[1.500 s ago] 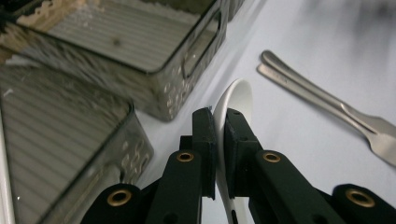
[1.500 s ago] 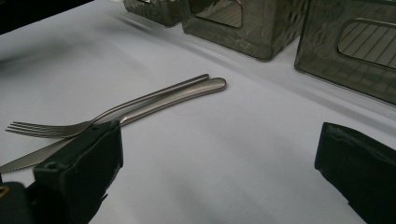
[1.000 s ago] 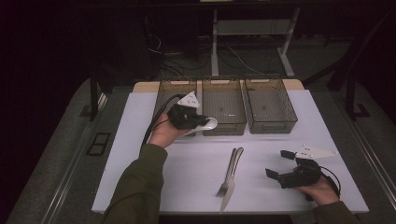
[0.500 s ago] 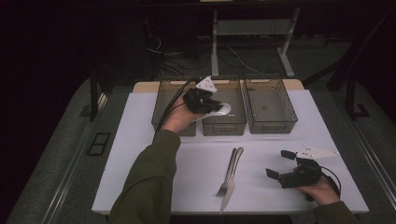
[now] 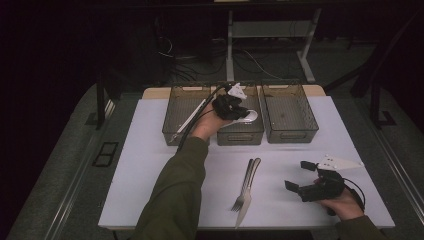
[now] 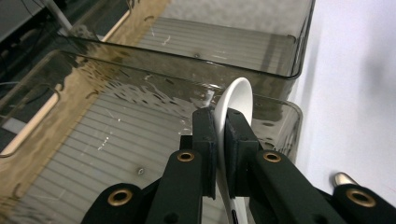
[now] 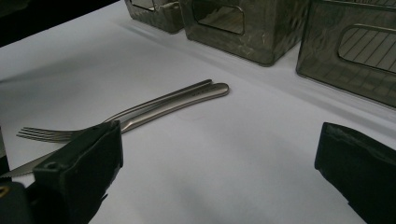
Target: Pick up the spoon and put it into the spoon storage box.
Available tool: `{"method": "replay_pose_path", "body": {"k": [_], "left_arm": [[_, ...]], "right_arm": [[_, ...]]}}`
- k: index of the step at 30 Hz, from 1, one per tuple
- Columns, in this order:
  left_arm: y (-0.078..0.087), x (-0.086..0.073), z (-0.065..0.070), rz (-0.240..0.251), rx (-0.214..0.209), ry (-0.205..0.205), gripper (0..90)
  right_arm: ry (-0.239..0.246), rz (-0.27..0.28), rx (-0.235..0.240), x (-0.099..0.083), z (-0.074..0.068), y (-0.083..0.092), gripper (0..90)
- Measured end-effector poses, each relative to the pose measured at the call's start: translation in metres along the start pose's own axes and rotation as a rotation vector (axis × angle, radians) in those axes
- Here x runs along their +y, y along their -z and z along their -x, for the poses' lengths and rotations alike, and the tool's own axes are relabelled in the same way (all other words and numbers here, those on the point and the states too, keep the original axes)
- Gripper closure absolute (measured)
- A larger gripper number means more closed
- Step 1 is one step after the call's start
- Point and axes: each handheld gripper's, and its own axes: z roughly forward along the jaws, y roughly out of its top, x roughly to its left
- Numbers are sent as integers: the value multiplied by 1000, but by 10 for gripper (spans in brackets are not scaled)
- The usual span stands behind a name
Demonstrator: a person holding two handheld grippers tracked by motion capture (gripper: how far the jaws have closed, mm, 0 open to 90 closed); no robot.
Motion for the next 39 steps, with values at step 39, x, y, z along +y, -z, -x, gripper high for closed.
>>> {"method": "replay_pose_path", "body": {"k": [39], "left_arm": [[5, 8, 24, 49, -101, 94, 522]], "right_arm": [[3, -2, -2, 0, 0, 0, 11]]}}
